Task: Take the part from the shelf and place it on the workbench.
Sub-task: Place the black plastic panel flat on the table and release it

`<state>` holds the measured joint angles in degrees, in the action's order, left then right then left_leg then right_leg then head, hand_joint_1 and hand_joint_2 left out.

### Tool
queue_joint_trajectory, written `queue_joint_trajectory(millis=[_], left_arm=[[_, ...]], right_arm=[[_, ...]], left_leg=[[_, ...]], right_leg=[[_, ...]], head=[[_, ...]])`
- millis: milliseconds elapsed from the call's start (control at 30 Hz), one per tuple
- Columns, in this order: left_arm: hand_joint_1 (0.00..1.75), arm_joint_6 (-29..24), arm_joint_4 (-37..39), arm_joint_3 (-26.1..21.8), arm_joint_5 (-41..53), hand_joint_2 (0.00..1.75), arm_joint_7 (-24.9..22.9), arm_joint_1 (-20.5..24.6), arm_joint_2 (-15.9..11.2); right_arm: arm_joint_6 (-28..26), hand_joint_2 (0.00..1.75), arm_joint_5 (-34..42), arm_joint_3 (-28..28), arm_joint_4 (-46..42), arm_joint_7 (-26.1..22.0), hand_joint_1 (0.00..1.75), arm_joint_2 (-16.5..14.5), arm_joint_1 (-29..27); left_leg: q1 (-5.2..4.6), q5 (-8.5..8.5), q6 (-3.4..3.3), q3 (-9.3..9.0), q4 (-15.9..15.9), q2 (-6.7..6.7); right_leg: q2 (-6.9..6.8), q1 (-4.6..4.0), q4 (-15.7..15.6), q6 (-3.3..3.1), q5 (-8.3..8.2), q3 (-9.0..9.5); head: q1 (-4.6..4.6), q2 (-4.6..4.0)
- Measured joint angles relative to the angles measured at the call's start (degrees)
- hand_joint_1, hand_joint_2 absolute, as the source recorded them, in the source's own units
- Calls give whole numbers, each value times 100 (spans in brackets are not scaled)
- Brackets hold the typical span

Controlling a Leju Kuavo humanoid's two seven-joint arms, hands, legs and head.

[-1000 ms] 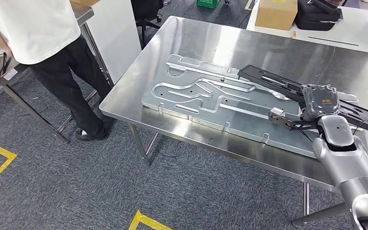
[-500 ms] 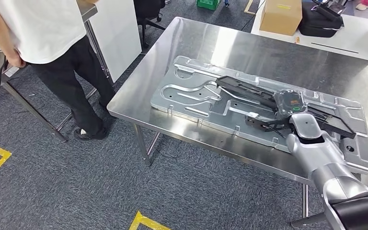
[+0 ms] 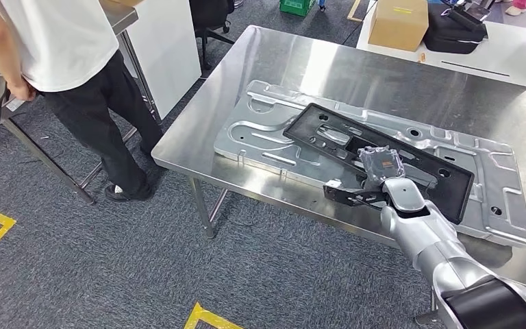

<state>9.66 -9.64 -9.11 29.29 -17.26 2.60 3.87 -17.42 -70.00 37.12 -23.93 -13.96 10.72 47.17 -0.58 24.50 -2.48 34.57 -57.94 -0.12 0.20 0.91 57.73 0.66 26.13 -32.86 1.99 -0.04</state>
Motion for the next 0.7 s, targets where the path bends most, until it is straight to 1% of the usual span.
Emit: queue_joint_trajectory(millis=[300, 700], left_arm=[[0, -87, 1, -55, -43, 175, -34, -7, 7], [0, -148, 1, -176, 53, 175, -59, -19, 20]], right_arm=[[-59, 0, 138, 10, 104, 154, 0, 17, -39], [-514, 0, 90, 40, 116, 547, 0, 123, -81]], left_leg=[[17, 4, 7, -24, 1, 17], [16, 2, 8, -19, 0, 22]], right_leg=[[16, -16, 1, 0, 0, 16], [17, -15, 5, 0, -1, 14]], head=[[0, 0], [0, 0]])
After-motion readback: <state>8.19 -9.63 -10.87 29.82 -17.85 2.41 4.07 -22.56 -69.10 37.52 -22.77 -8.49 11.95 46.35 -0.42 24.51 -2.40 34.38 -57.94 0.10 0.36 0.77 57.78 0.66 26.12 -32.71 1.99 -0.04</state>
